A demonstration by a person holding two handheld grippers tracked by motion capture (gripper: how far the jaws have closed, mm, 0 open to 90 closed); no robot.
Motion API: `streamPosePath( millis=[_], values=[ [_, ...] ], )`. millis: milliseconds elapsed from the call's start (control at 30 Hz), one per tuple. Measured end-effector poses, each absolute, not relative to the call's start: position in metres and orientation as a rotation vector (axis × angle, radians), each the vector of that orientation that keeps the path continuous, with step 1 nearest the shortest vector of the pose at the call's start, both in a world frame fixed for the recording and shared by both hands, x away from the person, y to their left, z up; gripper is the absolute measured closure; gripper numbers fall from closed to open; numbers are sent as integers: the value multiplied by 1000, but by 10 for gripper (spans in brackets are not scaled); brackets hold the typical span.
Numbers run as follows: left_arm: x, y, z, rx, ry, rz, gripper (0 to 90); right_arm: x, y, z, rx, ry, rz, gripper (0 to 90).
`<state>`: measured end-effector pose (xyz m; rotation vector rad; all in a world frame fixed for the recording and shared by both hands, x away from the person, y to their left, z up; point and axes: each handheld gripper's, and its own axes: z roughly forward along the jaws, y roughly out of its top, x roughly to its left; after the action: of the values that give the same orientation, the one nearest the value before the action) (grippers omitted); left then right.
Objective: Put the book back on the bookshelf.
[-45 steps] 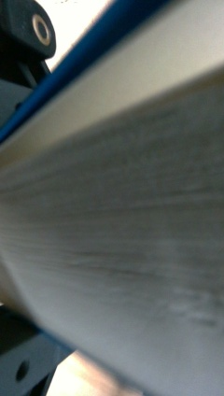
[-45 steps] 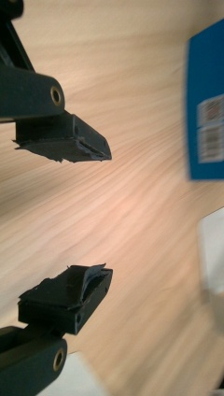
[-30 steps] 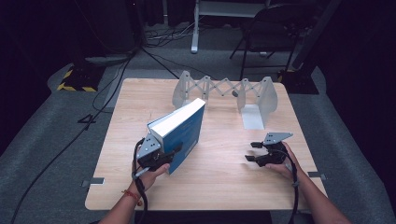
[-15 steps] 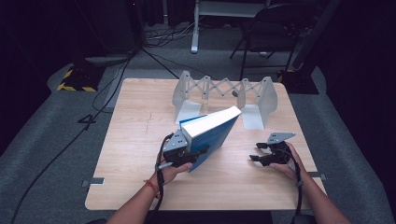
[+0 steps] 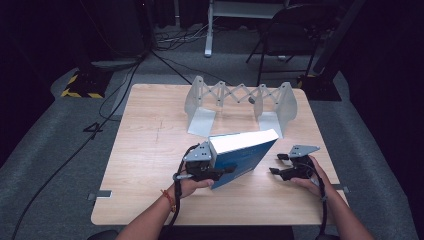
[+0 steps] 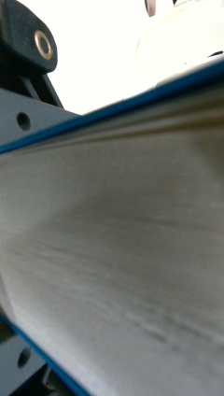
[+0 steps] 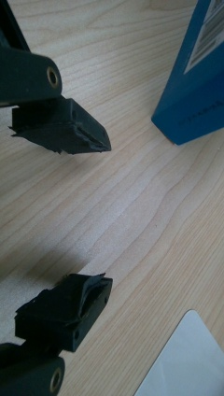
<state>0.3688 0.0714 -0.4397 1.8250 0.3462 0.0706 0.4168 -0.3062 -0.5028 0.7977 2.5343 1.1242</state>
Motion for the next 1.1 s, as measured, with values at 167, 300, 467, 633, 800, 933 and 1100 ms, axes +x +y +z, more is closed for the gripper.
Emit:
streamPosePath(
  millis=[167,300,467,633,800,933,1100],
  values=[
    [370,77,-437,1841,340,59,582,414,-305,-500,823,2546,1088,289],
    [369,78,-436,1851,339,83,578,412,-301,-500,724,2585,1131,260],
    [367,80,-436,1863,336,108,573,408,-291,-491,647,2578,1225,271],
    [364,82,-438,1892,340,125,570,404,-275,-477,544,2574,1335,278],
    [362,85,-440,1909,346,138,554,405,-264,-470,484,2568,1381,282],
    [361,92,-445,1943,372,138,519,407,-254,-460,421,2562,1439,285],
    [357,100,-450,1932,415,154,513,406,-243,-451,346,2553,1487,314]
  ],
)
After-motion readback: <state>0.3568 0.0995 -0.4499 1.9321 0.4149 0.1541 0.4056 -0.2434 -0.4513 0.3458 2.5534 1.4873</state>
